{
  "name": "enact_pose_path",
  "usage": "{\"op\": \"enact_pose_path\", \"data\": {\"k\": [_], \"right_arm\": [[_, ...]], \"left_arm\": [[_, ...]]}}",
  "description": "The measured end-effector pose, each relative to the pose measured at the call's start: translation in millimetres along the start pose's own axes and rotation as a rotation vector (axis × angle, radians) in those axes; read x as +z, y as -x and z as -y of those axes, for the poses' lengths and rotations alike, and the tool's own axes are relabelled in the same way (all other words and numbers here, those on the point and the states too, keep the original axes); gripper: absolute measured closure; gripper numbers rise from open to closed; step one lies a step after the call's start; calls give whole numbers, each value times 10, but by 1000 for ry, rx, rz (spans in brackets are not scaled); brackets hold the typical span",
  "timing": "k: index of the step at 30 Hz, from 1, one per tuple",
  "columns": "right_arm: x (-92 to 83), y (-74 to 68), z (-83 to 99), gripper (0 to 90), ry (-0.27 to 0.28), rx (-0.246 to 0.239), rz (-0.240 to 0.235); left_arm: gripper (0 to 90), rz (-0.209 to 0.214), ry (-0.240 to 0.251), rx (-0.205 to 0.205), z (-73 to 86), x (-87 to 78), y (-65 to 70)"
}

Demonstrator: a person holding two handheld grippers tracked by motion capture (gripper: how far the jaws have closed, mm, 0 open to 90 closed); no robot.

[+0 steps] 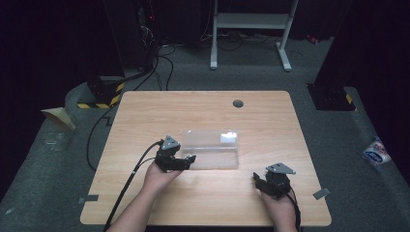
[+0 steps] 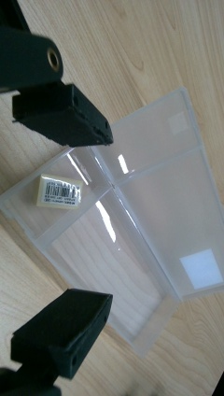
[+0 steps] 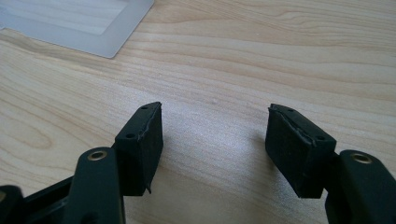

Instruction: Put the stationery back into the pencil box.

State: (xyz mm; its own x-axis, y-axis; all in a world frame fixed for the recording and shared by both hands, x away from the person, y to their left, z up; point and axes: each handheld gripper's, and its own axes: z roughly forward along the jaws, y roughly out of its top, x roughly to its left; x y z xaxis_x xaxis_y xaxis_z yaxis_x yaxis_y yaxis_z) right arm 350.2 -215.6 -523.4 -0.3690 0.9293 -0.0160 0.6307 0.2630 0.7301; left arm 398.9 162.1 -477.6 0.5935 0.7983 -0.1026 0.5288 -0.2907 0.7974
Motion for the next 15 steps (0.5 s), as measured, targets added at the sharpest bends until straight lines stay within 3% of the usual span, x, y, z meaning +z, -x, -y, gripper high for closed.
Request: {"op": "enact_pose_path", "data": {"k": [4, 7, 15], "right_arm": [[0, 2, 1, 364, 0, -3, 0], [0, 2, 1, 364, 0, -3, 0], [-1, 2, 2, 363, 1, -3, 0]], "left_arm": [[141, 4, -24, 24, 5, -52, -34], [123, -17, -42, 46, 27, -91, -64], [106, -38, -41, 46, 126, -271, -157]]}}
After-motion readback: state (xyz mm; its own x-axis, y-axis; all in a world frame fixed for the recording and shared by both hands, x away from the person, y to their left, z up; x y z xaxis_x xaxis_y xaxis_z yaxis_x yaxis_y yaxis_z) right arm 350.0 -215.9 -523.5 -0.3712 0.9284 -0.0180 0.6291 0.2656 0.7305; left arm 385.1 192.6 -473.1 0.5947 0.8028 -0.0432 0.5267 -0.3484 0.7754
